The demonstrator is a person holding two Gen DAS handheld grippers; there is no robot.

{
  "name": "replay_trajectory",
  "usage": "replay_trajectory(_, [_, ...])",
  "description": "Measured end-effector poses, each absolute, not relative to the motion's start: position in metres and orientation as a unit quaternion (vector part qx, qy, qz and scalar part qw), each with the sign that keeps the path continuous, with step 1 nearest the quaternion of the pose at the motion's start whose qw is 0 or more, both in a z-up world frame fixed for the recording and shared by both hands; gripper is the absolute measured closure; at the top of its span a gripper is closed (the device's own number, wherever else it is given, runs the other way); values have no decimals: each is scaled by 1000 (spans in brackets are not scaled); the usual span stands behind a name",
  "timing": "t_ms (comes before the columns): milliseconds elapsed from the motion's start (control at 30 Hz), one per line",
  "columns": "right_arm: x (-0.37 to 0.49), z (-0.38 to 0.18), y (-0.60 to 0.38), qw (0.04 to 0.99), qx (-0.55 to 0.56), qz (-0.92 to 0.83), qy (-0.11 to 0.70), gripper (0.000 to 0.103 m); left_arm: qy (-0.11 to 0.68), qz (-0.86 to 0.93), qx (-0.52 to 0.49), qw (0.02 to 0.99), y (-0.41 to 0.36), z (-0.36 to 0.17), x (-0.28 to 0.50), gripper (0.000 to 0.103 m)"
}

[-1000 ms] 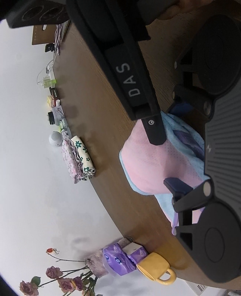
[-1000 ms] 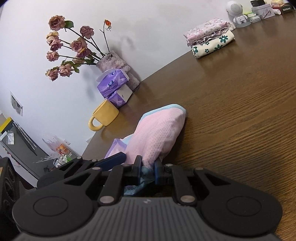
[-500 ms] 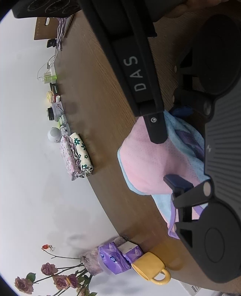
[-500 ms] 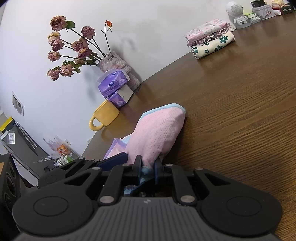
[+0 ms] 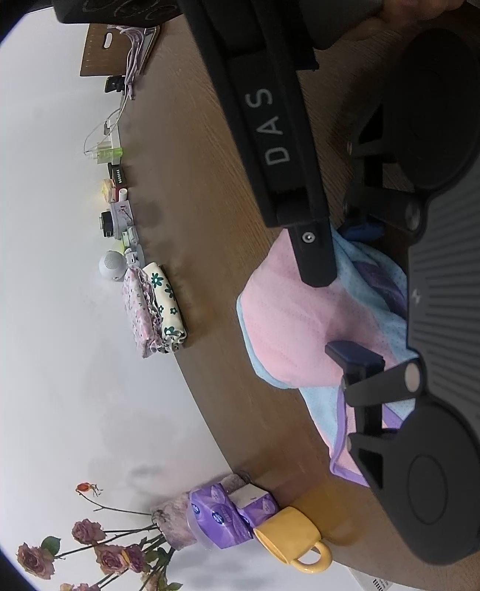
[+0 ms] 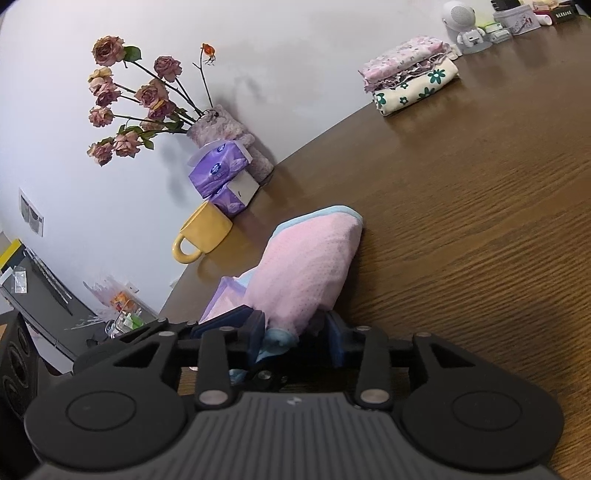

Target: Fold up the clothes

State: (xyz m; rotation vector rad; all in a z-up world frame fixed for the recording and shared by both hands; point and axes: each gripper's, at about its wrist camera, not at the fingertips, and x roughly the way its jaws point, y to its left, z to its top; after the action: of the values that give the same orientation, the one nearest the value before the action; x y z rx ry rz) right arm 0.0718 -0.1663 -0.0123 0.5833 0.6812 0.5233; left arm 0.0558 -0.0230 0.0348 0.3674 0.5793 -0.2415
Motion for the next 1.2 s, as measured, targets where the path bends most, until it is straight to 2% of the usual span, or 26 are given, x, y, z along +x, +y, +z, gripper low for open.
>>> replay_trajectory(333, [79, -18, -166, 860, 296, 248, 335, 53, 283, -120, 168, 937, -19, 37, 56, 50])
replay_trajectory(1200, [89, -22, -149, 853, 300, 265, 334, 54, 288, -129, 134, 939, -11, 39, 60, 51])
